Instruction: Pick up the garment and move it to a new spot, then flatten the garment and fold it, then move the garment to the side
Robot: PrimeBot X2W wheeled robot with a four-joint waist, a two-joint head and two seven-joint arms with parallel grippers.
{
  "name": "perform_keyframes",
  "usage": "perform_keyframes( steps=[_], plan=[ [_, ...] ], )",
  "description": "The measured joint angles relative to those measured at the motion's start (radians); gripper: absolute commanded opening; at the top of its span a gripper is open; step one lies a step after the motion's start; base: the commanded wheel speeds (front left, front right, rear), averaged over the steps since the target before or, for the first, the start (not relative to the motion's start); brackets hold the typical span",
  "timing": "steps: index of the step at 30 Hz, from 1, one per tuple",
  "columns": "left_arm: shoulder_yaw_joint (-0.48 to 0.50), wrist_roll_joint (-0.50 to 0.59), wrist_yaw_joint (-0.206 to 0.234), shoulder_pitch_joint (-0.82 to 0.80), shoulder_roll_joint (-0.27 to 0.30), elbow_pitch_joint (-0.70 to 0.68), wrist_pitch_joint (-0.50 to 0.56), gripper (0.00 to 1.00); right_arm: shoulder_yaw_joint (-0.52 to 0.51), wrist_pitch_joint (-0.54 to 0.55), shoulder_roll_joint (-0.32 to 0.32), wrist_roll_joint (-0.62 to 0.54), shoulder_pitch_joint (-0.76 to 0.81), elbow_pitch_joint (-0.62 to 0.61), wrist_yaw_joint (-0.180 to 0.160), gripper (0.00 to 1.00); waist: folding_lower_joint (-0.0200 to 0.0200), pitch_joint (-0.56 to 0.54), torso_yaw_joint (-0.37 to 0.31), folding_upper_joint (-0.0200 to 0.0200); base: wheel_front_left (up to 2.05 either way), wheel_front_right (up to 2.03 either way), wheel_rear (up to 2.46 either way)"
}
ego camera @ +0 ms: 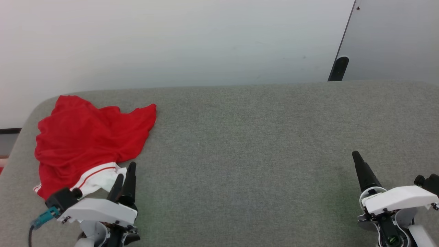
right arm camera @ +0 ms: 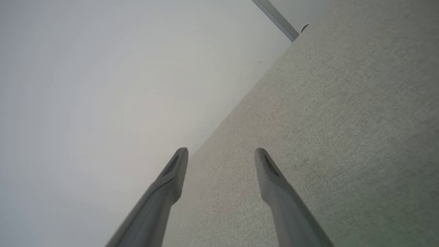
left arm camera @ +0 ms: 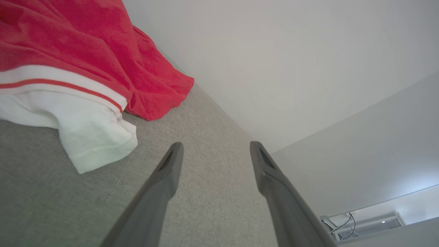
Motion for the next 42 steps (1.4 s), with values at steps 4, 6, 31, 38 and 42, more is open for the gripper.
perform_keyframes(
  steps=[4, 6, 31, 38, 42],
  plan=[
    [-0.012, 0.061, 0.005, -0.004, 0.011, 0.010, -0.012, 1.00, 0.012, -0.013, -0.015, -0.100, -0.017, 0.012, 0.000, 1.00, 0.0000, 0.000, 0.000, 0.0000, 0.00, 0.00, 0.00],
    [-0.019, 0.094, 0.005, -0.009, 0.018, 0.014, -0.018, 1.00, 0.012, -0.019, -0.017, -0.146, -0.023, 0.012, 0.000, 1.00, 0.0000, 0.000, -0.001, 0.0000, 0.00, 0.00, 0.00],
    [-0.062, 0.448, 0.032, -0.051, 0.071, 0.045, -0.089, 1.00, 0.004, -0.091, -0.037, -0.596, -0.083, 0.075, 0.002, 1.00, 0.0001, 0.002, 0.000, 0.0000, 0.00, 0.00, 0.00],
    [-0.063, 0.515, 0.032, -0.062, 0.079, 0.053, -0.106, 1.00, 0.002, -0.106, -0.039, -0.676, -0.100, 0.103, 0.002, 1.00, 0.0000, 0.000, 0.000, -0.0001, 0.00, 0.00, 0.00],
    [-0.062, 0.555, 0.032, -0.065, 0.084, 0.054, -0.115, 1.00, 0.003, -0.116, -0.042, -0.716, -0.107, 0.120, 0.002, 1.00, 0.0000, -0.001, 0.000, -0.0001, 0.00, 0.00, 0.00]
  ],
)
